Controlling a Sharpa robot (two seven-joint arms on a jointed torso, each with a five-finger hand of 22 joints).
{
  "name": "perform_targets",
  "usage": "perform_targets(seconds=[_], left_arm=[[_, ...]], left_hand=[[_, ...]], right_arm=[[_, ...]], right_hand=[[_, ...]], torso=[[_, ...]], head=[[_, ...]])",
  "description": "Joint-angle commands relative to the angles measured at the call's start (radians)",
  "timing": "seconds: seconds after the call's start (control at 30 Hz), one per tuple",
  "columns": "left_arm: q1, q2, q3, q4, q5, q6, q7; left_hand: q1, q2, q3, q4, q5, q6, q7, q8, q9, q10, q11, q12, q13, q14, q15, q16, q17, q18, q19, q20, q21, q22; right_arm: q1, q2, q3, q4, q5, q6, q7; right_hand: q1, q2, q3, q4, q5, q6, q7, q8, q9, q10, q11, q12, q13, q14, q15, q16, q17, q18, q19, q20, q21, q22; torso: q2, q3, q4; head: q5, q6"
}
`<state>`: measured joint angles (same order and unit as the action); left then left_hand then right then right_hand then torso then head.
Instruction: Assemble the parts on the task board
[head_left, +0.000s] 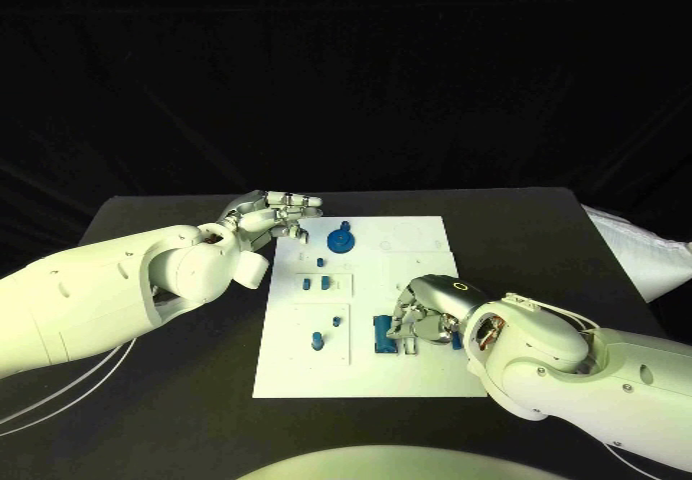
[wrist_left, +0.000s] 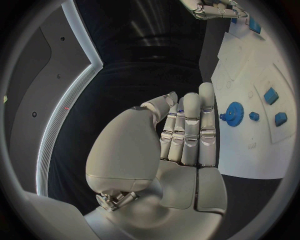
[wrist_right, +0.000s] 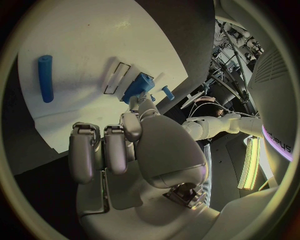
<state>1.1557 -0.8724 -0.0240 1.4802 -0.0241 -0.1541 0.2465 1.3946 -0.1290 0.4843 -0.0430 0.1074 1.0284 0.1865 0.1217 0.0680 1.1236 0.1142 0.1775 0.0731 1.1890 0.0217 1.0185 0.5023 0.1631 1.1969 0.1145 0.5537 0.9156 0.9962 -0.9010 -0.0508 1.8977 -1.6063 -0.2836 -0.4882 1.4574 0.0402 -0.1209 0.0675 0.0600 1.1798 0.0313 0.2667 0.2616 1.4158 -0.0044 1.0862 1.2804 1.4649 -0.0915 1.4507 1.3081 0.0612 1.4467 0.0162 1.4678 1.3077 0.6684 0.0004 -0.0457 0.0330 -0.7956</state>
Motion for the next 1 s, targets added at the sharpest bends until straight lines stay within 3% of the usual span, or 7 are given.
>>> perform_targets(seconds=[0.03, 0.43, 1.0], left_arm=[[0.0, 0.0, 0.001, 0.002, 0.004, 0.018, 0.004], [-0.001, 0.0, 0.001, 0.0, 0.004, 0.021, 0.001], [-0.002, 0.0, 0.001, 0.001, 0.004, 0.023, 0.0]], left_hand=[[-0.004, 0.003, -0.005, 0.001, 0.004, -0.006, 0.002, 0.005, -0.001, -0.006, -0.002, 0.005, -0.002, -0.004, 0.0, -0.006, -0.001, 0.019, -0.007, 0.003, -0.005, -0.001], [-0.003, 0.004, -0.005, 0.0, 0.004, -0.007, 0.002, 0.005, -0.001, -0.007, -0.002, 0.005, -0.002, -0.004, 0.0, -0.006, -0.001, 0.019, -0.008, 0.003, -0.006, -0.001], [-0.003, 0.004, -0.005, 0.0, 0.004, -0.007, 0.002, 0.005, -0.001, -0.007, -0.002, 0.006, -0.002, -0.005, 0.0, -0.006, -0.002, 0.019, -0.008, 0.003, -0.006, -0.001]], right_arm=[[-0.005, -0.001, -0.005, 0.001, -0.009, 0.038, 0.004], [-0.006, -0.027, -0.005, 0.03, 0.032, -0.04, 0.074], [-0.006, -0.011, -0.005, 0.004, 0.008, 0.025, 0.038]], right_hand=[[-0.016, -0.013, -0.008, 0.003, -0.004, 0.006, 0.004, 0.004, 0.001, 0.039, -0.033, 0.081, -0.004, 0.07, -0.005, -0.002, 0.068, -0.018, 0.005, 0.002, 0.004, 0.091], [-0.041, -0.016, -0.021, 0.014, 0.0, 0.005, 0.005, 0.006, 0.004, 0.041, -0.032, 0.085, 0.002, 0.07, -0.004, -0.001, 0.07, -0.018, 0.006, 0.004, 0.005, 0.094], [-0.036, -0.008, -0.019, 0.011, 0.002, 0.005, 0.002, 0.007, 0.006, 0.042, -0.034, 0.087, 0.005, 0.071, -0.005, -0.001, 0.071, -0.018, 0.006, 0.004, 0.005, 0.094]], torso=[[0.0, 0.0, 0.0004], [0.0, 0.0002, 0.0005], [0.0, -0.001, 0.0019]], head=[[-0.001, -0.001], [0.0, -0.001], [-0.001, -0.003]])
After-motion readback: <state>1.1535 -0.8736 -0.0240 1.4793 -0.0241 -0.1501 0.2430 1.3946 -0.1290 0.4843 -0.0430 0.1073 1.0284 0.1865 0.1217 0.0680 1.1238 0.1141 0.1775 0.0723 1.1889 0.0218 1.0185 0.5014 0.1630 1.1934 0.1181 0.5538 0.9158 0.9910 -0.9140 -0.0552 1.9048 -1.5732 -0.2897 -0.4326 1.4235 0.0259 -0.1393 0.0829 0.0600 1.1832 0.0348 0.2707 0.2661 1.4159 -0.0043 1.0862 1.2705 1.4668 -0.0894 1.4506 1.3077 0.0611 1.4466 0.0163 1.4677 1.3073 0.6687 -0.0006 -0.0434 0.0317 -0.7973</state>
